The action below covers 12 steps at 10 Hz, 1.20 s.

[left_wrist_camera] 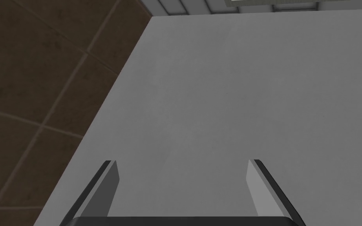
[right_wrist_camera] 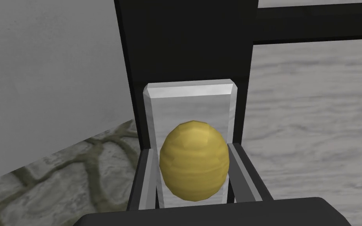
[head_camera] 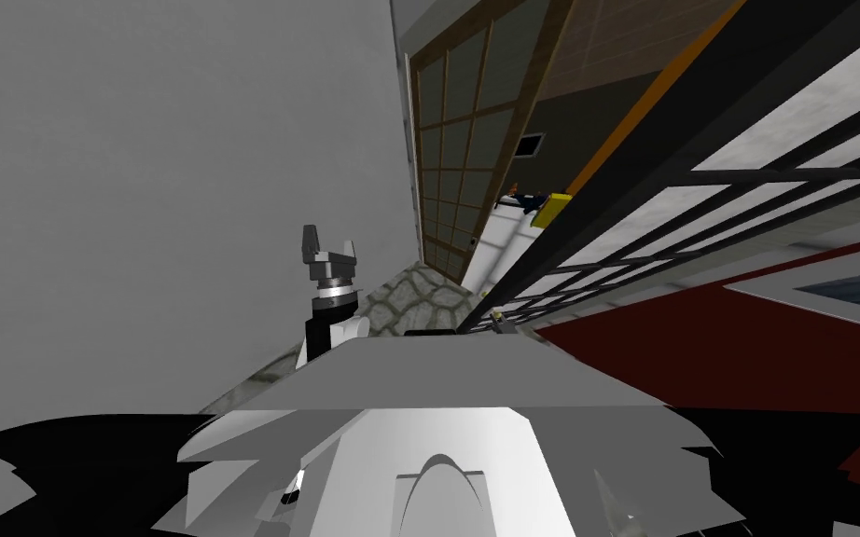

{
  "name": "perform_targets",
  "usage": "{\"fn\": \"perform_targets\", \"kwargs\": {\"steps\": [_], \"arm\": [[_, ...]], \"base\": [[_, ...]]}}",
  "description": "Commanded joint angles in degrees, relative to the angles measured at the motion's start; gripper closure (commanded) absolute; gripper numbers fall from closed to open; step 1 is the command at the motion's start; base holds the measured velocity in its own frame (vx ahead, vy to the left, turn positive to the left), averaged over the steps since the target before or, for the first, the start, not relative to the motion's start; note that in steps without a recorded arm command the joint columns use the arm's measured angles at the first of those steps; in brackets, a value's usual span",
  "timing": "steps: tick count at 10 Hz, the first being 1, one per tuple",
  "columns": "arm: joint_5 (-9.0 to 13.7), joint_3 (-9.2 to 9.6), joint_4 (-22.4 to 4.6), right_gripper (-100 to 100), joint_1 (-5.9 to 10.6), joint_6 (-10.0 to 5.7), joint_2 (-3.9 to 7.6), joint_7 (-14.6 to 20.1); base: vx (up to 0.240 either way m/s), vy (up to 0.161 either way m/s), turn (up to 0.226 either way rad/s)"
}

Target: Pull the door open

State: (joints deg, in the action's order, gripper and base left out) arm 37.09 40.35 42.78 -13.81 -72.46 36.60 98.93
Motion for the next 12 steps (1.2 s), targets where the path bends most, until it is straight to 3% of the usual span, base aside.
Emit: {"fn": "perform_targets", "kwargs": {"steps": [1,10,12], "arm": [[-0.31,0.36,-1.02,100,0.73,-0.44,-0.49,0.86],[-0.39,-0.02,-7.28,100,4.60,-1.98,-1.02,4.66],[-0.44,0.08,-7.42,100,4.69,-1.65,-1.15,4.64]], "base": [[-0.243,-0.036,0.224],[-0.219,-0.074,0.174],[-0.143,-0.035,0.073]]}}
